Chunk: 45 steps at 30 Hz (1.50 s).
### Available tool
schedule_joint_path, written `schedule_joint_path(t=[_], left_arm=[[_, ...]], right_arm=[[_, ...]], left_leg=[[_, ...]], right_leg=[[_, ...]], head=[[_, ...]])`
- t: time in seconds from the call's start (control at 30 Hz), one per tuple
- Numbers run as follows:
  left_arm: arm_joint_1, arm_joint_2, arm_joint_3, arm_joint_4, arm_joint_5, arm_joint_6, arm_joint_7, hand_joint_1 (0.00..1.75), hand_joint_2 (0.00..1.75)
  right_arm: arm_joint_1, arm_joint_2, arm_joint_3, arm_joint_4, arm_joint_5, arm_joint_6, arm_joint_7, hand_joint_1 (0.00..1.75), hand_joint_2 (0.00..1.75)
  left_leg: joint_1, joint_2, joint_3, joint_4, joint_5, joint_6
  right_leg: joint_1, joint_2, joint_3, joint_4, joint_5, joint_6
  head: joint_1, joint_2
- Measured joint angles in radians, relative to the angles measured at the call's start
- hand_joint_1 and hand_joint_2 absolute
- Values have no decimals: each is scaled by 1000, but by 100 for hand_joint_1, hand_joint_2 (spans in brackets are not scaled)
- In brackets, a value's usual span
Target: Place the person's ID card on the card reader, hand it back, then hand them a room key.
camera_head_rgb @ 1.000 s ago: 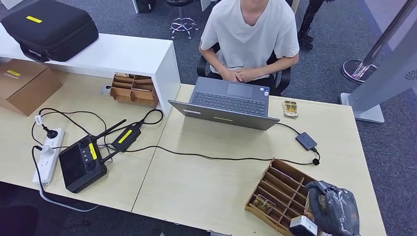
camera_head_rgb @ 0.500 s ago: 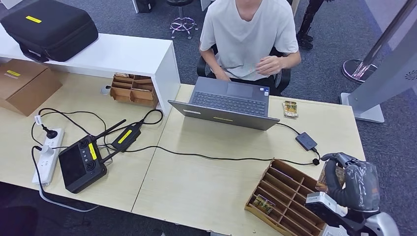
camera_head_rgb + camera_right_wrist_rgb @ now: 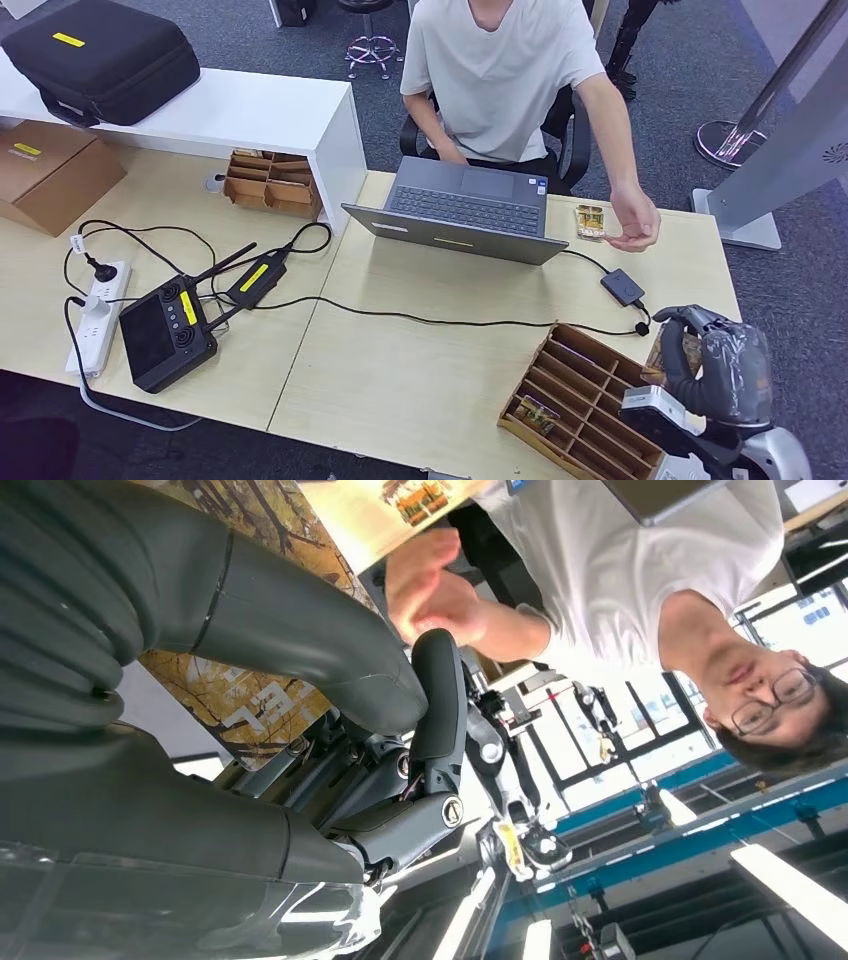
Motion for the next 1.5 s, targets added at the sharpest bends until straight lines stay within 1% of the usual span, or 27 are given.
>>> schedule_joint_path(t=[0.07,0.1,0.13,0.2,0.27,0.37,0.47,0.57,0.67,0.77,0.9,1.03,1.5], left_arm=[[-1,0,-5,0,-8,1,2,0,175],[-2,0,-11,0,-16,6,4,0,175],[-3,0,-18,0,-25,14,8,0,175],[-10,-1,-38,0,-52,33,24,0,175],[-24,-3,-62,0,-82,42,54,0,175],[-53,-11,-101,0,-117,43,92,0,175],[-66,-17,-130,0,-139,45,106,0,175],[-72,-18,-152,0,-153,45,108,0,175],[-76,-20,-169,0,-161,45,108,0,175],[-79,-23,-180,0,-164,45,110,0,175],[-80,-26,-187,0,-164,45,104,0,175],[-80,-26,-190,0,-164,45,99,0,175],[-80,-26,-191,0,-149,45,105,0,175]], right_arm=[[-38,0,4,3,8,8,3,175,175],[-73,0,8,9,16,18,8,175,175],[-119,0,16,19,25,31,17,175,175],[-248,4,39,67,68,50,51,175,175],[-416,23,71,172,149,42,87,175,175],[-668,71,118,406,260,-22,104,175,175],[-826,116,158,600,329,-82,114,175,175],[-922,155,186,740,365,-114,131,175,175],[-983,187,208,836,391,-126,151,175,175],[-1018,212,223,899,404,-127,164,175,175],[-1037,235,232,951,402,-128,164,175,175],[-1040,247,237,981,397,-129,159,0,175],[-1040,264,250,1022,384,-128,150,0,175]], left_leg=[[0,1,0,0,0,0],[0,2,0,0,0,0],[0,3,0,0,1,-1],[0,7,0,0,2,-1],[0,9,0,0,4,-2],[0,6,-2,0,9,-2],[1,2,-3,0,11,-3],[1,1,-3,0,11,-3],[1,1,-3,0,11,-3],[1,1,-4,0,11,-3],[1,1,-4,0,11,-3],[1,1,-4,0,11,-3],[1,1,-4,0,11,-3]], right_leg=[[0,1,0,0,0,0],[0,2,0,1,1,0],[0,3,-1,1,2,-1],[0,7,-2,1,4,-2],[0,9,-4,2,7,-2],[0,7,-5,2,9,-2],[1,3,-5,3,10,-1],[1,2,-5,3,10,-2],[1,3,-6,3,10,-2],[1,3,-6,3,9,-2],[0,2,-6,3,9,-2],[0,2,-6,3,10,-2],[1,3,-6,3,9,-2]], head=[[0,0],[0,0],[0,0],[0,0],[0,0],[0,0],[0,0],[0,0],[0,0],[0,0],[0,0],[0,0],[0,0]])
